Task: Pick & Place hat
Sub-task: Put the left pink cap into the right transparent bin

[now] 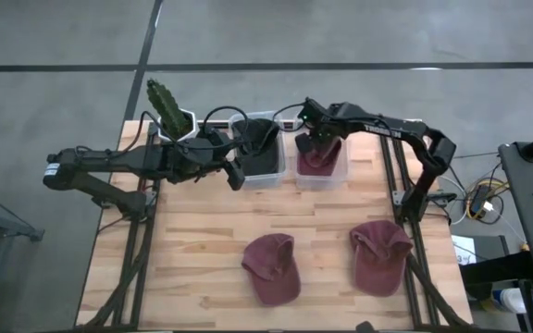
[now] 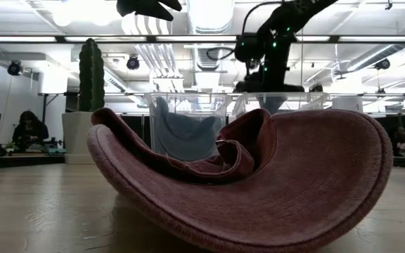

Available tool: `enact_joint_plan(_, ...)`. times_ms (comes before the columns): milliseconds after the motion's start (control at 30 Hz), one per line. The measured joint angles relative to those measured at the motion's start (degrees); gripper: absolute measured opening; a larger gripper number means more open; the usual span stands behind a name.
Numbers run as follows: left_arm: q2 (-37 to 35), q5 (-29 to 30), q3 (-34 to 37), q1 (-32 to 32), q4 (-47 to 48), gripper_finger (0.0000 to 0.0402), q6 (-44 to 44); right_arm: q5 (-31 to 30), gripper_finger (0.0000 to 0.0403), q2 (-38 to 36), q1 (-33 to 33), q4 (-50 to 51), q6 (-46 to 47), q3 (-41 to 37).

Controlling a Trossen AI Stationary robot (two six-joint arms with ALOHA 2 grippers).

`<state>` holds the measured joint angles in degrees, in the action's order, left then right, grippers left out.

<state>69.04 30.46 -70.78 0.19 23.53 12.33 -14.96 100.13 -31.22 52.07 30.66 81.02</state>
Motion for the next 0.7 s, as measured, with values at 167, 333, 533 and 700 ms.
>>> enact_joint_plan(167, 0.0, -0.1, 0.0, 0.0, 0.0, 0.0202, 0.7, 0.0, 0.0031, -5.3, 1.0, 0.0, -2.2, 0.5)
enact_joint_plan(333, 0.0, -3.7, 0.0, 0.0, 0.0, 0.0202, 1.4, -0.2, 0.0031, -13.8, 3.0, 0.0, -4.1, -1.0)
enact_joint_plan(533, 0.0, -6.0, 0.1, -0.3, 0.0, 0.0202, 1.4, -3.2, 0.0031, -25.7, 7.5, -0.2, -4.8, -5.1)
enact_joint_plan(700, 0.0, -6.1, 1.1, -0.3, 0.2, 0.0202, 2.9, -6.5, 0.0031, -36.6, 12.2, -0.5, -1.5, -10.8)
